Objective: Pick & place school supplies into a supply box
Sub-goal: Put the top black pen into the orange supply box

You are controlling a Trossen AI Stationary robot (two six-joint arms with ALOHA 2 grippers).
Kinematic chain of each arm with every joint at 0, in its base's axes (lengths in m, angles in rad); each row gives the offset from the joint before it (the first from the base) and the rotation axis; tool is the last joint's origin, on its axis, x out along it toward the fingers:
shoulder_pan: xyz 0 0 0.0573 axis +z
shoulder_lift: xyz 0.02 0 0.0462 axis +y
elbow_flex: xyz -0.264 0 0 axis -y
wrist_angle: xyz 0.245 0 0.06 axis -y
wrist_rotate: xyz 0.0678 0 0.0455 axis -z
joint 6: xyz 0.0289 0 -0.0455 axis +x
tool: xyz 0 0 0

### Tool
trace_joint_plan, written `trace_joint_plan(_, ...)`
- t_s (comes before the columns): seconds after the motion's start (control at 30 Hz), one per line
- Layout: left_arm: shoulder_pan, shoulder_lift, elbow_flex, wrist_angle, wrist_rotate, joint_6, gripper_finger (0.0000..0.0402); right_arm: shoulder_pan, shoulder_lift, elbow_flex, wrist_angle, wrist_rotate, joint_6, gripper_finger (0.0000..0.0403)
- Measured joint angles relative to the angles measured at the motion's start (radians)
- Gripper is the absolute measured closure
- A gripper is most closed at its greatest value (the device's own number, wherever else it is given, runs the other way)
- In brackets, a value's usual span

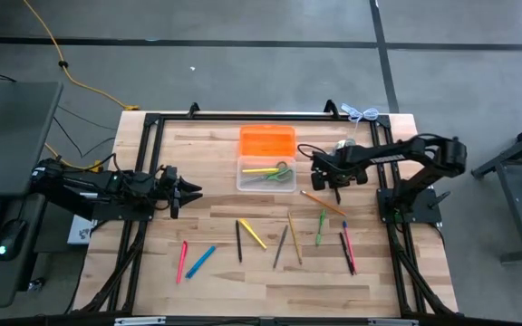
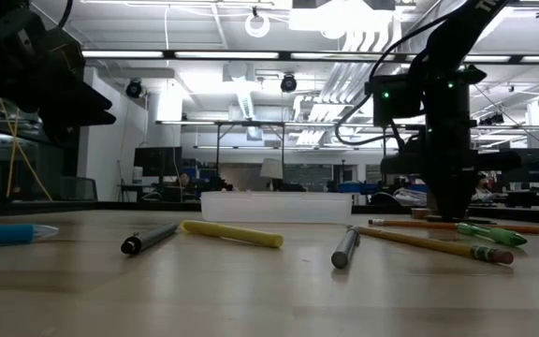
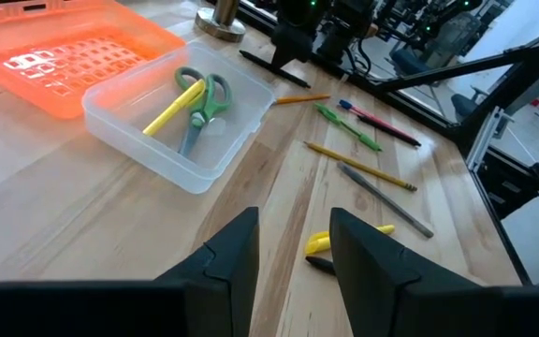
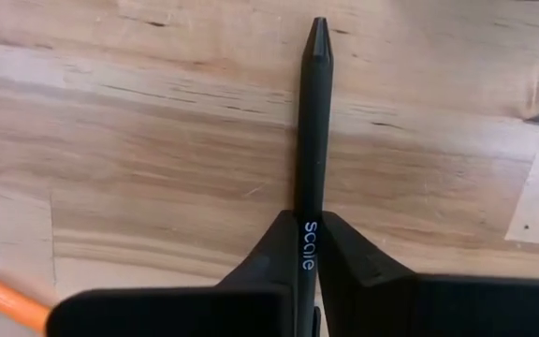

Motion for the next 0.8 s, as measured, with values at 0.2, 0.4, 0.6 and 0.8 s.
trace_joint_plan(0.2,0.000,0.000,0.000,-0.001,0.000,0.000,0.0241,-0.001,-0.077,-0.005,0.026,0.014,-0.006,0.0396)
trace_joint_plan(0.4,0.000,0.000,0.000,-0.006,0.000,0.000,0.0240,-0.009,-0.188,-0.002,0.093,-0.007,-0.052,0.0399)
trace_joint_plan(0.6,0.000,0.000,0.000,-0.010,0.004,-0.022,0.0240,-0.035,-0.300,-0.001,0.208,-0.082,-0.112,0.0400)
trace_joint_plan(0.8,0.000,0.000,0.001,-0.026,0.005,-0.028,0.0241,-0.064,-0.414,0.000,0.372,-0.224,-0.207,0.0400)
